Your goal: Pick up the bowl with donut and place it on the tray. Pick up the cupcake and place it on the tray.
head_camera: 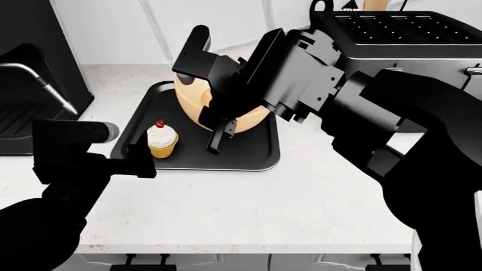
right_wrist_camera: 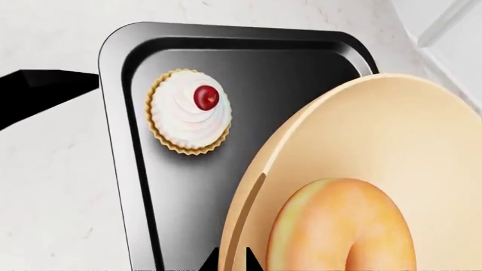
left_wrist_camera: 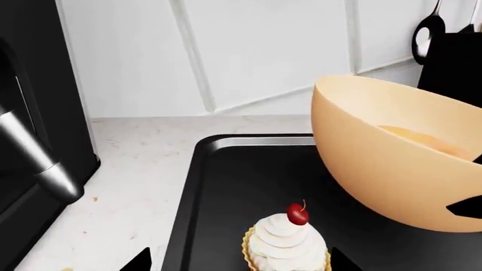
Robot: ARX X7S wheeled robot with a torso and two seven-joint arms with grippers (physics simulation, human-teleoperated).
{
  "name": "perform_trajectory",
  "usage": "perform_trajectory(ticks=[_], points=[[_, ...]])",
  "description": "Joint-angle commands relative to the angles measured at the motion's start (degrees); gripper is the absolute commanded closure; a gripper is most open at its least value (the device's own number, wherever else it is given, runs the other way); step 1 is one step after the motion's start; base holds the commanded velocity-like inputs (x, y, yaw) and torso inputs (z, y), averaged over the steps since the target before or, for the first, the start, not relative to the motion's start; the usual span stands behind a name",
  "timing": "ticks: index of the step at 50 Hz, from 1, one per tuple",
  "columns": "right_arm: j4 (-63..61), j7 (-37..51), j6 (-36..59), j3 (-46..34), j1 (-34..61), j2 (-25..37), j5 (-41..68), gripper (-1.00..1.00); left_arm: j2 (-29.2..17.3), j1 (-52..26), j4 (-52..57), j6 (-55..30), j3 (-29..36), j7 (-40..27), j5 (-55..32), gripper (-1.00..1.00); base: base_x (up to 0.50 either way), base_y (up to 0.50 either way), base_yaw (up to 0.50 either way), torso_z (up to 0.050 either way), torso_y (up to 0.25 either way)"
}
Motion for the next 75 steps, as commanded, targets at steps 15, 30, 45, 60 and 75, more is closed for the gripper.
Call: perform_trajectory(ticks=[15,30,45,60,75], points=[[-0.05,0.52,-0.01,0.46,0.13,-0.02,-1.81,1.0,0.01,0.48,-0.18,0.36,-0.09,0.41,0.22,-1.0,0.0,0.0,0.0,0.001,0.001],[0.32,1.16,-0.35,0.5,0.5,-0.02,-1.23,-1.0,-0.03,0.9,-0.25,0.58,-0.24,0.36,0.15,-1.0,0.0,0.0,0.0,0.0,0.001],[0.19,2.41,-0.85,0.79,3.07,-0.01,0.96,-1.0,-0.81,1.64,0.69,1.1,-1.03,-0.21,-0.42,-1.0,0.0,0.0,0.0,0.0,0.0],[-17.92,13.88,7.65,5.68,5.65,8.76,8.52,-1.0,-2.88,2.46,4.95,1.48,-2.34,-1.53,-1.85,-1.0,0.0,0.0,0.0,0.0,0.0],[-38.35,31.95,15.82,15.53,5.15,21.15,21.66,-1.0,-6.33,4.1,9.99,2.88,-4.62,-2.67,-3.49,-1.0,0.0,0.0,0.0,0.0,0.0]])
